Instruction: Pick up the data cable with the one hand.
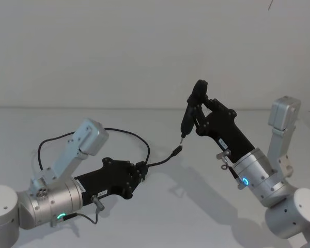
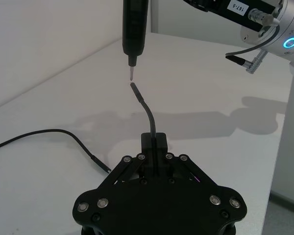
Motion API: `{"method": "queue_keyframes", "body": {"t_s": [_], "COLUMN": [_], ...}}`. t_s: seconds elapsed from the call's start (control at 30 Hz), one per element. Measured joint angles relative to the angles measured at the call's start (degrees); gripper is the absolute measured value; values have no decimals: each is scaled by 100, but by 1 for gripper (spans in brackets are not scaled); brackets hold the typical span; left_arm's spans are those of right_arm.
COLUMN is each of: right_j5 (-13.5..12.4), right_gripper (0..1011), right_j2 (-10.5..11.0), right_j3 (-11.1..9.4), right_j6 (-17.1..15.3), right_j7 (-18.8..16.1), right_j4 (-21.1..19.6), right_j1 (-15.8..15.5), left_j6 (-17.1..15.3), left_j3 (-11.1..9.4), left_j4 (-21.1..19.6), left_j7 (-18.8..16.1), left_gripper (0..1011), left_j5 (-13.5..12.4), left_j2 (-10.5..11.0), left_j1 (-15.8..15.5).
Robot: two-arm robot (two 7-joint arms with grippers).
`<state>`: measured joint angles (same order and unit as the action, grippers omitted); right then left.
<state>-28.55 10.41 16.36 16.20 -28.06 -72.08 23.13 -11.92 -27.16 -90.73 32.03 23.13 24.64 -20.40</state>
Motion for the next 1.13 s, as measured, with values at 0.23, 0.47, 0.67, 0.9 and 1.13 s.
{"method": "queue_keyframes", "body": {"t_s": [0.23,0.47,0.67,0.9,1.13], "right_j5": [-25,-48,-60,-65,-67], "right_gripper": [279,279,279,279,279], "right_j2": [68,104,105,97,89], "right_j3": [19,60,77,72,64], "right_j6": [-92,-185,-216,-235,-247], "right_j7": [-2,20,53,90,111], "right_j4": [-21,-100,-108,-106,-102], "right_j1": [-63,-147,-164,-155,-143], "left_j6": [0,0,0,0,0], "left_j3": [0,0,0,0,0], "left_j4": [0,0,0,1,1], "left_j7": [0,0,0,0,0], "left_gripper": [42,42,41,42,41], "left_j5": [0,0,0,0,0], "left_j2": [0,0,0,0,0], "left_j1": [0,0,0,0,0]}}
